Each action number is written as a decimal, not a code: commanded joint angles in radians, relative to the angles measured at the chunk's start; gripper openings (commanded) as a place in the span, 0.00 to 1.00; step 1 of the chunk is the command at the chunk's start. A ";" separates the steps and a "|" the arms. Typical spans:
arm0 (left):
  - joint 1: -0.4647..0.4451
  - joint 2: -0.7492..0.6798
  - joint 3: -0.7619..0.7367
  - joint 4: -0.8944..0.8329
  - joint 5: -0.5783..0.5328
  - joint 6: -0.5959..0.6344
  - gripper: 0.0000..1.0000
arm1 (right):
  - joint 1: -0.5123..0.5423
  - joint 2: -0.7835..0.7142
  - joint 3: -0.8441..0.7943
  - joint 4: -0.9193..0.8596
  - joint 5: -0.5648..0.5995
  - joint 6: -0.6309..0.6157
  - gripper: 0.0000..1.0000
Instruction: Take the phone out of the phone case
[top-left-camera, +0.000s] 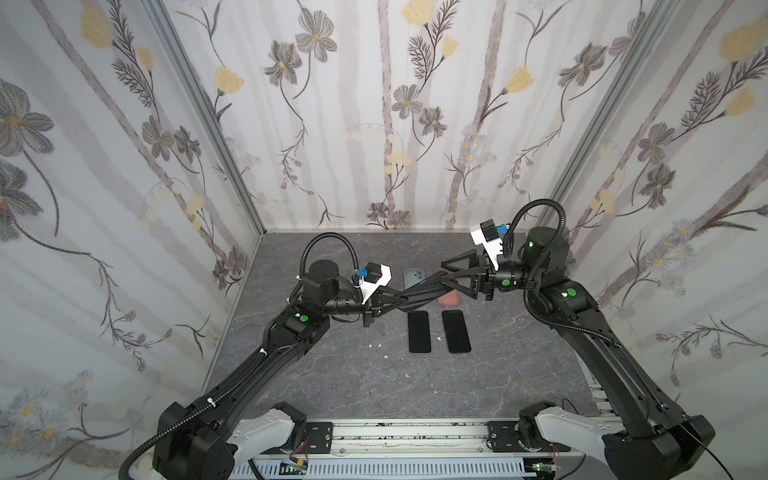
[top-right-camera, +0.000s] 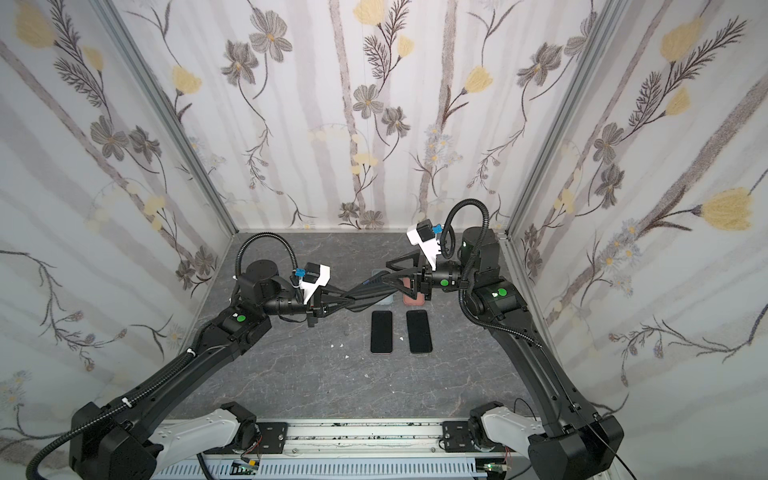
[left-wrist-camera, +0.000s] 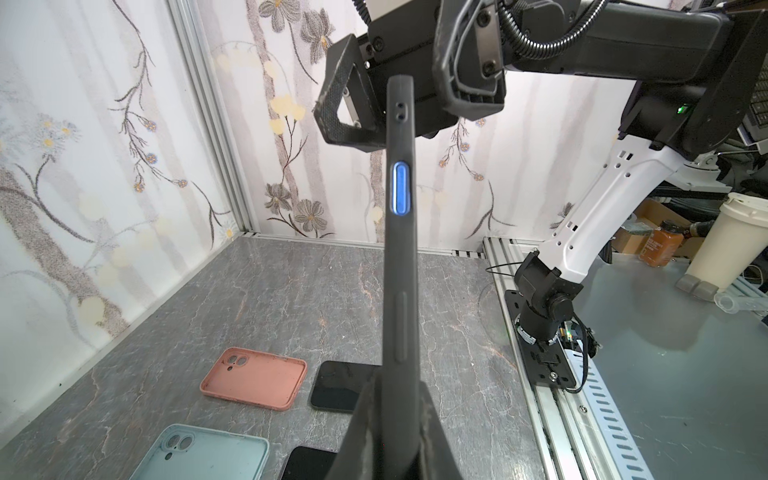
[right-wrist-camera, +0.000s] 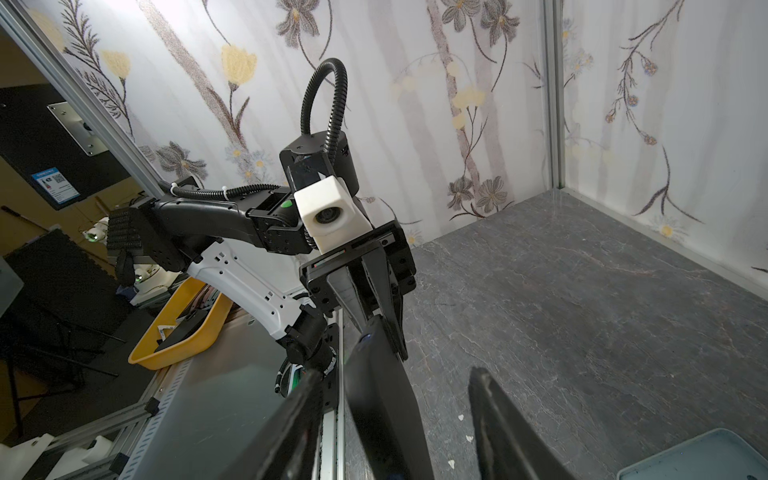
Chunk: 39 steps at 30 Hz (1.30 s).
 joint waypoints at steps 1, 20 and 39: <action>-0.001 0.001 0.006 0.067 0.023 0.029 0.00 | 0.012 0.008 0.014 -0.025 -0.009 -0.039 0.54; -0.005 -0.008 0.009 0.070 0.029 0.051 0.00 | 0.054 0.037 -0.017 0.120 -0.085 0.108 0.35; -0.039 -0.056 -0.011 0.116 -0.212 0.143 0.00 | 0.056 0.072 -0.064 0.251 -0.077 0.352 0.21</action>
